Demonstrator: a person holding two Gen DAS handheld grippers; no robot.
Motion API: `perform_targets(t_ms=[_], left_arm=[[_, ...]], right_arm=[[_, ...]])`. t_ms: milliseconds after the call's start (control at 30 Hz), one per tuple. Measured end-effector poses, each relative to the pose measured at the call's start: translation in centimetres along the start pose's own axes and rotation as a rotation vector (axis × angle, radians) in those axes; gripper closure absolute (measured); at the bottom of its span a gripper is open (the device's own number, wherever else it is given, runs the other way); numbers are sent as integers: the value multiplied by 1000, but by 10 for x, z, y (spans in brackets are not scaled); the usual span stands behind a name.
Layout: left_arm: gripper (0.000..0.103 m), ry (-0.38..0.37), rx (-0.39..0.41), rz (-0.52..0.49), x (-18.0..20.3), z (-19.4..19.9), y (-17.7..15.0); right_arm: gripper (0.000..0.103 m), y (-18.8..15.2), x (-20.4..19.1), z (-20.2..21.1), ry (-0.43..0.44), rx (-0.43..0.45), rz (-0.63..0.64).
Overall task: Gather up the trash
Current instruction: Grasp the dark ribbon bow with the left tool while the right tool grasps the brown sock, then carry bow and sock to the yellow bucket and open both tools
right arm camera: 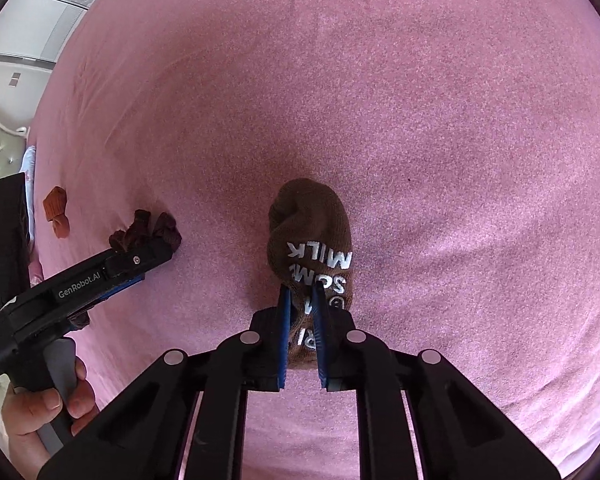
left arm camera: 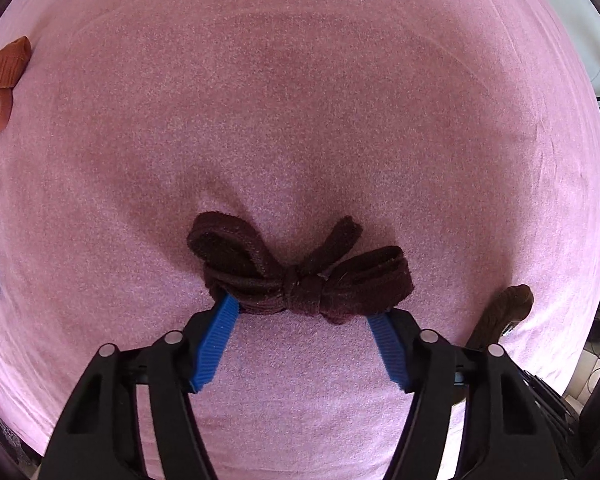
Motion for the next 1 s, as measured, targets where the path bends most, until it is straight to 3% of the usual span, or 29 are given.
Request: perform_targets(t_ms=[100, 233, 667, 1000], left_arm=[[62, -20, 14, 3, -6, 6, -10], [99, -71, -6, 13, -13, 10, -22], [99, -178, -14, 53, -17, 14, -95], [99, -250, -1, 45, -8, 39, -166]], right_arm=[[99, -6, 1, 4, -2, 12, 13], [99, -16, 0, 5, 2, 16, 10], [99, -37, 17, 17, 15, 34, 7], [99, -65, 23, 64, 48, 97, 53]])
Point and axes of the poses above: each gripper's, at about its wrist camera, not at the fingertips, and z roughly against the way its jaws point, x to its right, y to its top, the point moved 5 cm from there along -z, roughly the way its jaws point, and after that the axes turned 7 degrees about -y, right-handed, at the moved point
